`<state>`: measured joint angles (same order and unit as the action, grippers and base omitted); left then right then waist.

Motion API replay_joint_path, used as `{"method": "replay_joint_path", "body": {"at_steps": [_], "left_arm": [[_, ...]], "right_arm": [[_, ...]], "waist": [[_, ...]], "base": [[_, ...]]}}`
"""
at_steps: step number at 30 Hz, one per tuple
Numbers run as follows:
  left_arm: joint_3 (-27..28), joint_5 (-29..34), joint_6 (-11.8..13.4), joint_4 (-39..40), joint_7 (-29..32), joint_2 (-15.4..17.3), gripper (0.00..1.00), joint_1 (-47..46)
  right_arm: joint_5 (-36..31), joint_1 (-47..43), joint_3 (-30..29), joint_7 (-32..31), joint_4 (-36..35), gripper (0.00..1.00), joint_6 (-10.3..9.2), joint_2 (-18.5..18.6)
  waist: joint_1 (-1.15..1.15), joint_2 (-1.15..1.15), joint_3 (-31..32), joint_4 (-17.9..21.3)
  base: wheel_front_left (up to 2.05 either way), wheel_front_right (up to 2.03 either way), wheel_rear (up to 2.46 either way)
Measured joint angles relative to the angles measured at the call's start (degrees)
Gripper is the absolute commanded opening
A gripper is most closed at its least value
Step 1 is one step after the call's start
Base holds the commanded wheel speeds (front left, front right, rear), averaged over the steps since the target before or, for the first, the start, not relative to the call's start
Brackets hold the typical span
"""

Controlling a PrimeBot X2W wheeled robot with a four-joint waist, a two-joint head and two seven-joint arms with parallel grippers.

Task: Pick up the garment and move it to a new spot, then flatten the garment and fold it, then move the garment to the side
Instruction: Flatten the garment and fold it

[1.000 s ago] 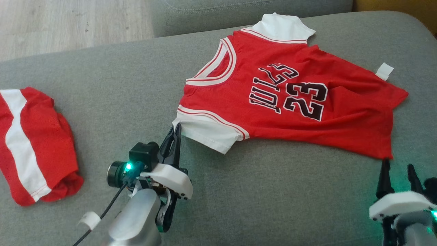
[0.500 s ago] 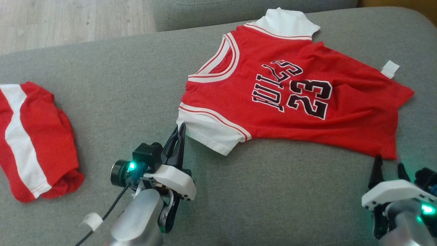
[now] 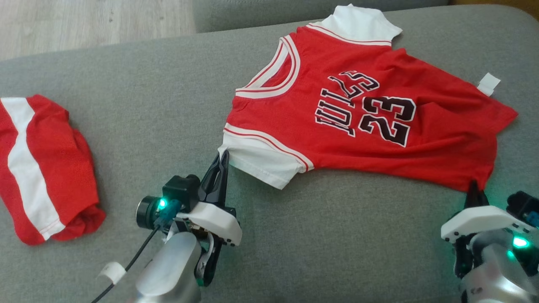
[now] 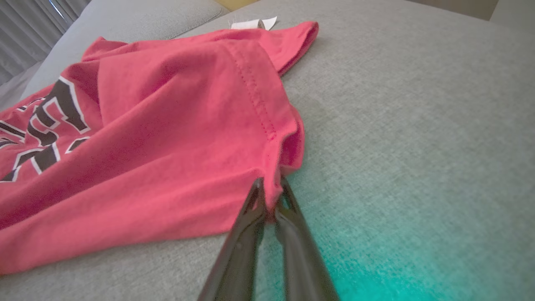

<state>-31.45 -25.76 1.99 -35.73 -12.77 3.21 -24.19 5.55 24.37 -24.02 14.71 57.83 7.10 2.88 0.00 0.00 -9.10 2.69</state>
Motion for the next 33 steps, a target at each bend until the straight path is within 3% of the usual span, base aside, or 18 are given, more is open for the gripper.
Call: {"method": "replay_joint_path", "body": {"at_steps": [5, 15, 23, 29, 33], "left_arm": [[0.11, -0.48, 0.03, 0.01, -0.45, 0.16, 0.0, 0.02], [5.41, -4.27, -0.53, 6.03, -1.38, 1.11, 0.0, 1.22], [13.57, -15.6, -3.93, 17.96, -0.1, 1.03, 0.0, 0.19], [19.25, -18.55, -1.46, 29.45, 1.55, 2.5, 0.0, -8.01], [20.63, -19.04, 1.03, 38.09, 4.46, 3.89, 0.0, -10.1]], "right_arm": [[-1.02, -0.59, 2.04, -0.08, -4.7, 0.0, 0.0, -0.19], [-0.51, -6.37, 10.7, -0.08, -23.53, 0.0, 0.0, -0.22], [-0.67, -5.08, 18.85, -3.34, -38.61, 0.0, 0.0, 1.37], [2.08, 2.85, 23.43, -9.14, -49.78, 0.0, 0.0, 7.11], [3.0, 4.51, 24.52, -13.74, -56.2, 0.0, 0.0, 8.69]], "waist": [[0.0, 0.0, 0.93, 0.2], [-0.01, 0.0, 4.72, -0.11], [-0.01, 0.0, 9.16, -0.63], [-0.01, 0.0, 12.29, -1.01], [-0.01, 0.0, 13.68, -1.33]], "base": [[0.0, 0.0, 0.0], [0.0, 0.0, 0.0], [0.0, 0.0, 0.0], [0.0, 0.0, 0.0], [0.0, 0.0, 0.0]]}}
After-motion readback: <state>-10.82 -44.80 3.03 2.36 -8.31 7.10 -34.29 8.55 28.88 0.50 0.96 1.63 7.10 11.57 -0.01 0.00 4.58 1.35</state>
